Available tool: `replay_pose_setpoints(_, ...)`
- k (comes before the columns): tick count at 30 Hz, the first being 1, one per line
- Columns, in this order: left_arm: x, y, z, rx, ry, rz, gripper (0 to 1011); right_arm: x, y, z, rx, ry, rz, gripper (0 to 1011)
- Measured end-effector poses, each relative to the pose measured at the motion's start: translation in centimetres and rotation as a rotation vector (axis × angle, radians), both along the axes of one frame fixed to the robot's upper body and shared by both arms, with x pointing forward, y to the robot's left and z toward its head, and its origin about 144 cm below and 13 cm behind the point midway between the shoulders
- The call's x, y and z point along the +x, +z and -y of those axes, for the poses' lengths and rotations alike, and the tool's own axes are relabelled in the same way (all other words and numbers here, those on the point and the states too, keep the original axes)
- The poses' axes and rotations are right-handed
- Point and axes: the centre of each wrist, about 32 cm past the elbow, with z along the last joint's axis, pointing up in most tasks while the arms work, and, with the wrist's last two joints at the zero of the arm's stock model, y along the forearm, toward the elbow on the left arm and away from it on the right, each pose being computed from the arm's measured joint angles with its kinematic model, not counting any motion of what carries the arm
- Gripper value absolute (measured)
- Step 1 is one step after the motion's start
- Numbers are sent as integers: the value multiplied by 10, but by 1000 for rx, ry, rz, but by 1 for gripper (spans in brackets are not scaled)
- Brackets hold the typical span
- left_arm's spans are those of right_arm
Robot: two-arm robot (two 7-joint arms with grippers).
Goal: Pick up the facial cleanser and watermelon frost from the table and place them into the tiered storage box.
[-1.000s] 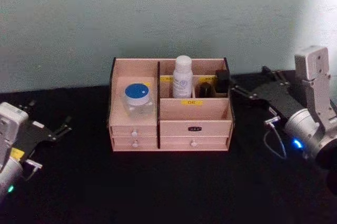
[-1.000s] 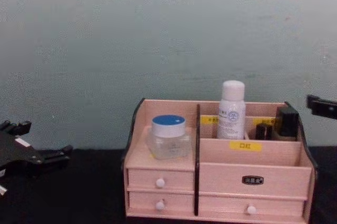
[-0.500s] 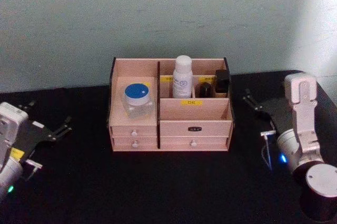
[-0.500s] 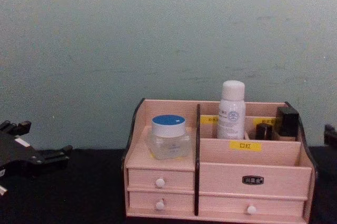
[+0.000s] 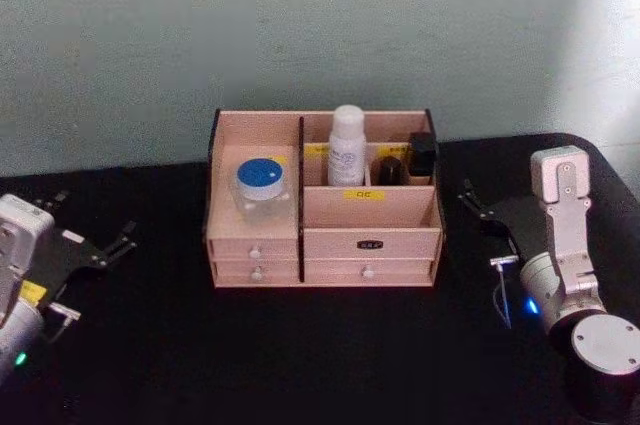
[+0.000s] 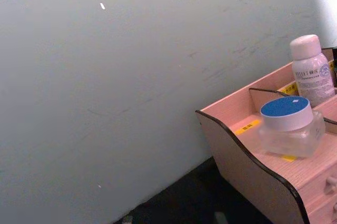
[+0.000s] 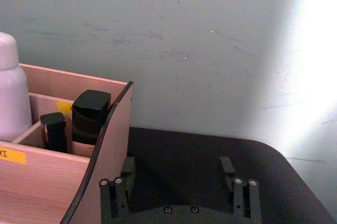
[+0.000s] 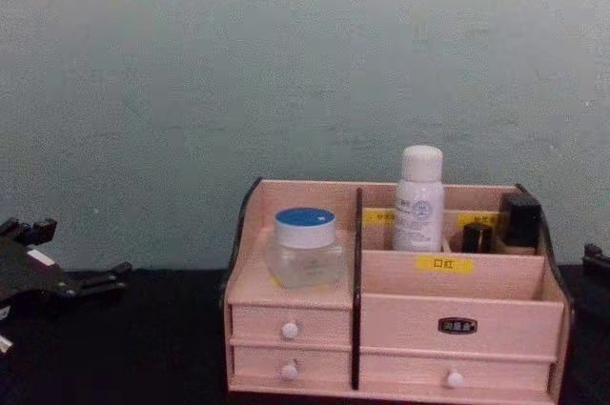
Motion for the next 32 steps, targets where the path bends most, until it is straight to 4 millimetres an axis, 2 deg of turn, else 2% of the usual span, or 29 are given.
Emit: replay_pose_setpoints(32, 0, 0, 0, 0, 0, 0, 1001, -1, 1, 0, -2, 4, 4, 1004)
